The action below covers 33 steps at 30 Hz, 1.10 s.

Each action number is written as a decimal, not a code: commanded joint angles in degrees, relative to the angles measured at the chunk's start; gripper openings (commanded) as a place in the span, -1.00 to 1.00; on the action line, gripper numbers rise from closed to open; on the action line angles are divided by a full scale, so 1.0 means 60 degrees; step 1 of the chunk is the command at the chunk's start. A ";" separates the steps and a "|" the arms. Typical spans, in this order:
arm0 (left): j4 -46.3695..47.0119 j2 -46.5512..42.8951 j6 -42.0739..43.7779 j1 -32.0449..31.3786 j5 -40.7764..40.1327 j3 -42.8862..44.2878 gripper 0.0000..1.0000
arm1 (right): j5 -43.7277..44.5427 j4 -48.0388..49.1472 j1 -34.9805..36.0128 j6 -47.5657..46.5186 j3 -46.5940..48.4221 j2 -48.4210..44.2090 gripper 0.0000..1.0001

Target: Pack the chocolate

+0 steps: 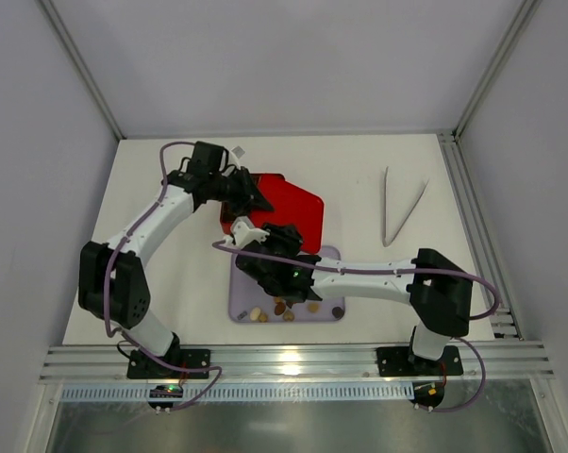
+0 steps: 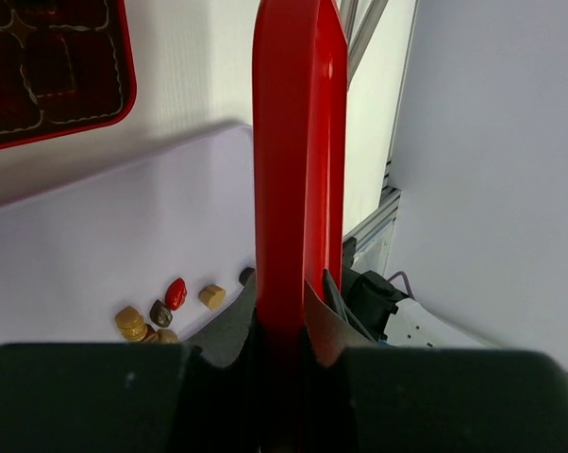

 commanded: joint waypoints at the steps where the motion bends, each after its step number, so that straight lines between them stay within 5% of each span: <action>1: 0.0124 -0.0513 -0.0024 0.0120 0.0584 -0.0088 -0.99 | 0.0437 0.0890 -0.0068 -0.0458 0.0018 -0.0014 -0.24; 7: 0.0139 -0.0616 -0.0009 0.0237 0.0701 -0.0162 -0.99 | 0.0656 0.1431 -0.0097 -0.0970 -0.0040 0.0016 -0.84; 11: 0.0139 -0.0674 0.0005 0.0295 0.0600 -0.0176 -0.85 | 0.0818 0.1593 -0.0097 -0.1206 -0.0040 -0.0072 -0.92; 14: 0.0154 -0.0718 0.0034 0.0296 0.0366 -0.0162 -0.44 | 0.0906 0.1579 -0.0097 -0.1410 -0.0041 -0.0189 -0.92; 15: 0.0168 -0.0733 0.0049 0.0325 0.0278 -0.0118 -0.07 | 0.0906 0.1579 -0.0097 -0.1454 -0.0011 -0.0291 -0.92; 18: 0.0183 -0.0806 0.0122 0.0383 -0.0364 0.0043 0.47 | 0.0789 0.1492 -0.0097 -0.1353 0.0018 -0.0482 -0.92; 21: 0.0256 -0.0865 0.0195 0.0544 -0.1038 0.0277 0.67 | 0.0613 0.1083 -0.0097 -0.1163 0.0003 -0.0789 -0.92; 33: 0.0490 -0.0864 0.0196 0.2126 -0.2813 0.1713 0.78 | -0.1333 -0.2254 -0.0520 0.0768 0.1452 -0.1230 -0.92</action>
